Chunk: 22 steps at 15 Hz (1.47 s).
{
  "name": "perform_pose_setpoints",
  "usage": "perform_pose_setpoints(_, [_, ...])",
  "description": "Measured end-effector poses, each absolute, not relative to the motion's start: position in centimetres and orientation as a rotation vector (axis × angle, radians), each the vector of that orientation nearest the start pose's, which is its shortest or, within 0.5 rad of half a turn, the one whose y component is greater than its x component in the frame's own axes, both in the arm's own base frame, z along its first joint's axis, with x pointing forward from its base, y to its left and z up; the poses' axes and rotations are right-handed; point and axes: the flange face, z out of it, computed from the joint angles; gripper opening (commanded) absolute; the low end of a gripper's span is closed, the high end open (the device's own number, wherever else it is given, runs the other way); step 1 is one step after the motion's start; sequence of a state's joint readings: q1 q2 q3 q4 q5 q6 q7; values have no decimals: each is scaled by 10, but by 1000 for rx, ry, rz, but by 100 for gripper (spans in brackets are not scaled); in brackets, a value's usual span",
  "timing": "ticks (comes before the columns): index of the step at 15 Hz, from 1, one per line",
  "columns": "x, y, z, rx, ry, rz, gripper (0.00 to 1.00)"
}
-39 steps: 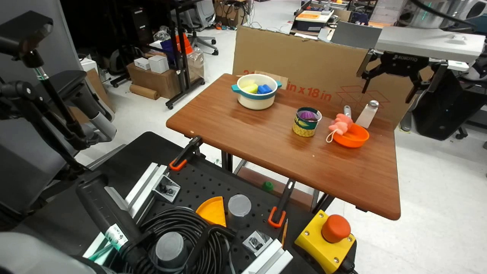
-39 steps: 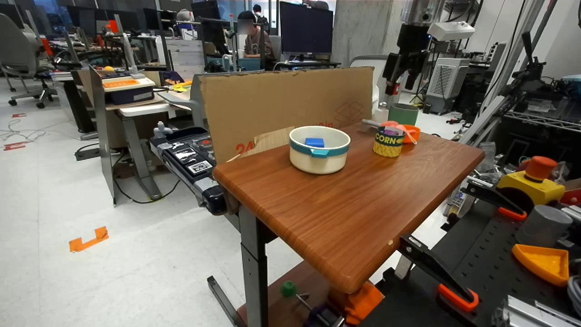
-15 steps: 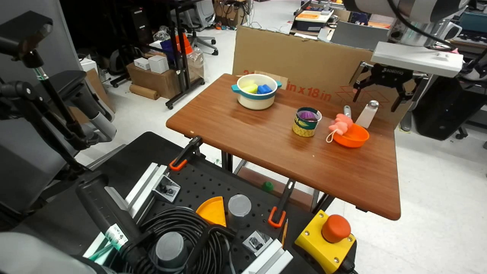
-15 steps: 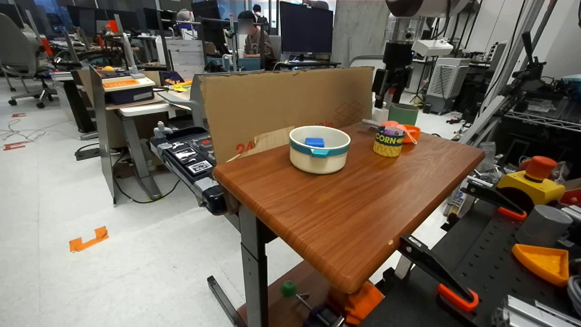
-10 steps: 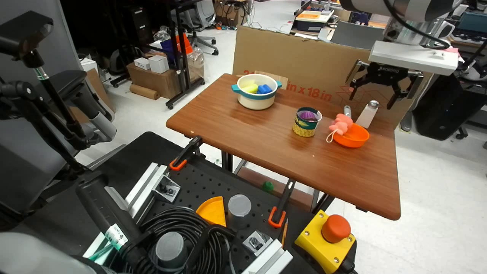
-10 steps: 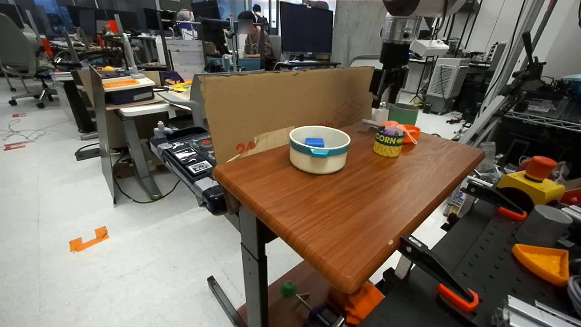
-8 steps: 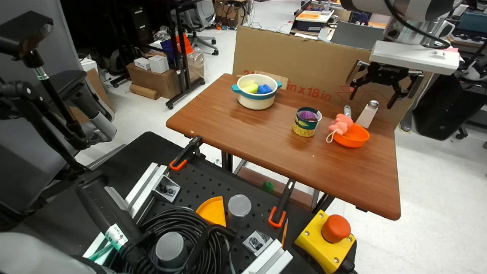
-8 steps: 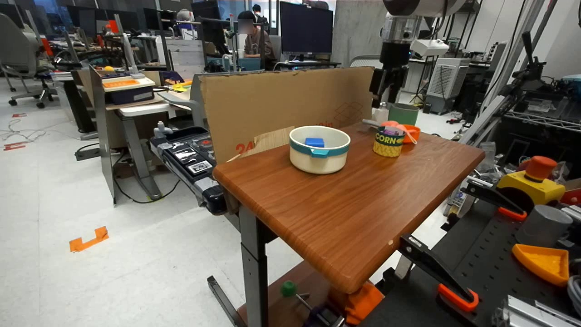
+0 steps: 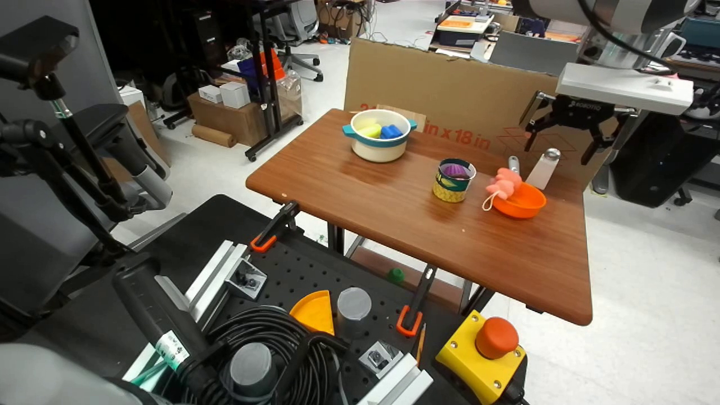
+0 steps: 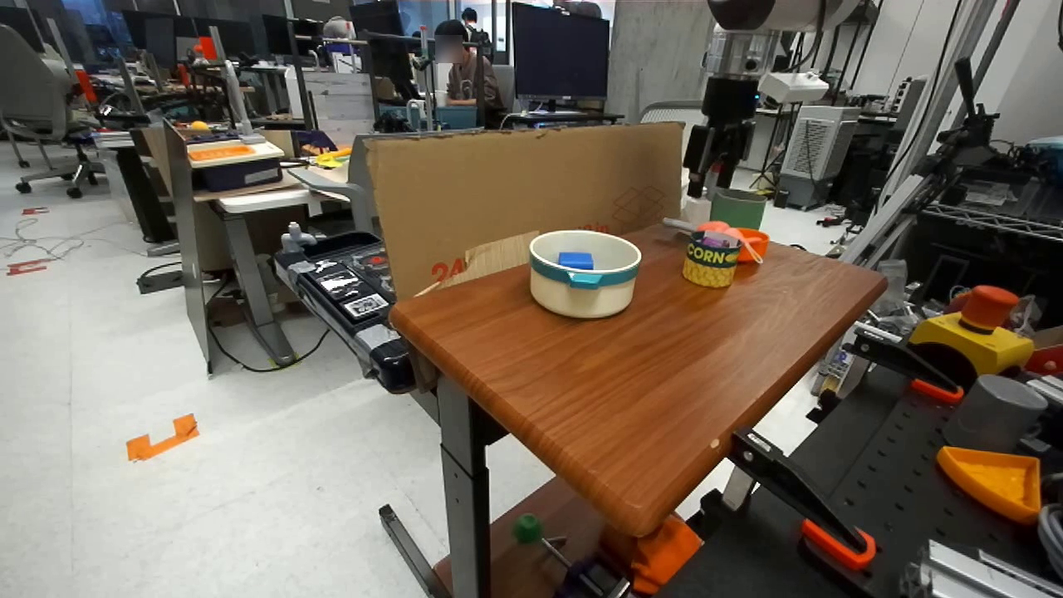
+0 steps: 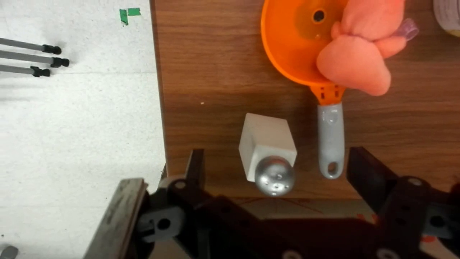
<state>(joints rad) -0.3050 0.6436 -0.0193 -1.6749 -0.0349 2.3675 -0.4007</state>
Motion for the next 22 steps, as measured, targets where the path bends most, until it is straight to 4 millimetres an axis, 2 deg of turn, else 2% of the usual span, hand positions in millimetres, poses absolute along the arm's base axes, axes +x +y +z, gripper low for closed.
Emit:
perform_pose_setpoints(6, [643,-235,224,-3188,-124,-31,100])
perform_pose_setpoints(14, [642,-235,214,-3183,-123,-9,100])
perform_pose_setpoints(22, [652,-232,224,-3154,-121,-71,100])
